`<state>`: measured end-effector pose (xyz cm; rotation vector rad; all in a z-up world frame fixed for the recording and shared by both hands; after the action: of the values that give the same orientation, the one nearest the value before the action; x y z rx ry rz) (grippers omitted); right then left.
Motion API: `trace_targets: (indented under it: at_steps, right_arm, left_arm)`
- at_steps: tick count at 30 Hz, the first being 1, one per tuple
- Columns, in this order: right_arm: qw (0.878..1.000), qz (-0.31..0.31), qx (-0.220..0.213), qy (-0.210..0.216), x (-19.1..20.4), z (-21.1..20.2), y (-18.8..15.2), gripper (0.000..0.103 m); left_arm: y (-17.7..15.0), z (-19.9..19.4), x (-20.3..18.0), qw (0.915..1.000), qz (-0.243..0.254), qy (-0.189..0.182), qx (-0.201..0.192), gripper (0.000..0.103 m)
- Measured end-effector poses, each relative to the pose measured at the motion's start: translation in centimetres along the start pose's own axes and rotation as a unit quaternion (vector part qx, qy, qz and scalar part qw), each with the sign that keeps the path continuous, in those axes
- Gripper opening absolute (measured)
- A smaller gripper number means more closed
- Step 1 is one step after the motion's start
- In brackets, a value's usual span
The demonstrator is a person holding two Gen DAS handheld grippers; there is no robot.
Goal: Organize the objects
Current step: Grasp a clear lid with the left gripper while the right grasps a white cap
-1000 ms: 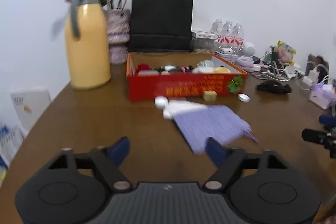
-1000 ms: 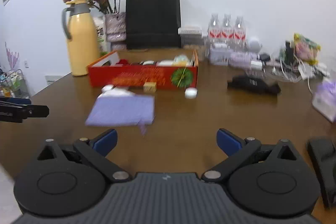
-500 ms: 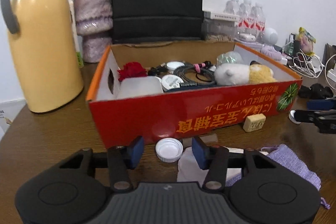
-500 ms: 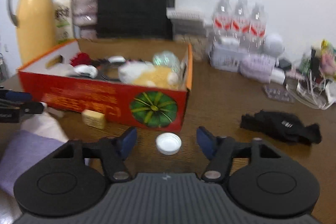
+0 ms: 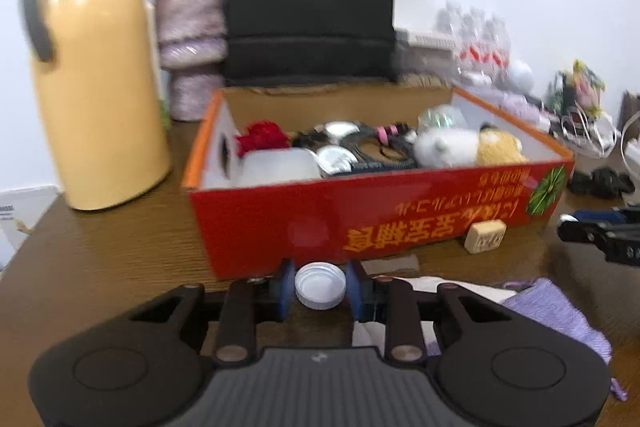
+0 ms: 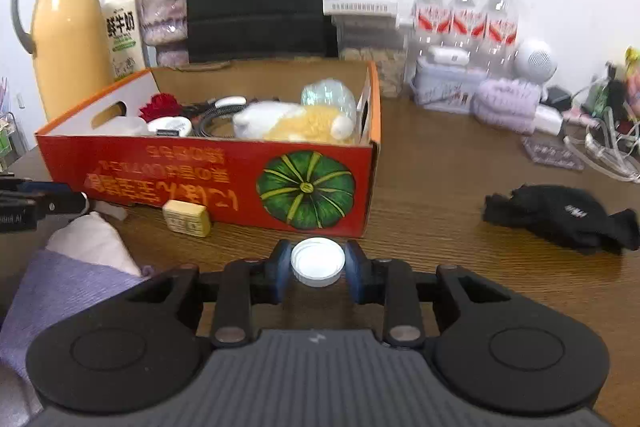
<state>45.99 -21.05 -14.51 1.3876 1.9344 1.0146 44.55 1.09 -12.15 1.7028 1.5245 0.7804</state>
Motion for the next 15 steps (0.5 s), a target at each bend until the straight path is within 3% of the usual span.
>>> trace_targets:
  at_steps: [4,7,11,15]
  right_arm:
    - [0.999,-0.005,-0.04,0.001,1.3,-4.7,0.1,0.029]
    - [0.998,0.004,-0.061,0.03,3.2,-9.3,-0.9,0.029]
    - [0.995,-0.004,-0.078,0.059,6.0,-15.1,-3.4,0.029]
    - [0.995,0.001,-0.082,0.063,7.0,-20.2,-6.1,0.029]
  left_arm:
    - [0.2,-6.5,-0.3,0.999,-0.015,-0.005,-0.042,0.026]
    - [-0.7,-11.9,-1.3,0.9981,-0.002,-0.008,-0.062,0.026]
    - [-2.2,-18.3,-3.1,0.9958,0.028,-0.006,-0.087,0.026]
    - [-4.4,-23.2,-4.7,0.9952,0.007,-0.034,-0.092,0.027]
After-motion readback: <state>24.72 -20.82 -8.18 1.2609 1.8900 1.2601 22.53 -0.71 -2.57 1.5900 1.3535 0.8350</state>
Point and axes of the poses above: each gripper's, at about its wrist camera, not at the fingertips, and z roughly the way its jaws point, x to its left, y to its top, the point moved 10 cm from there along z, roughly the way its jaws point, and after that the axes turned 2 degrees about -y, right-handed, at the moved point
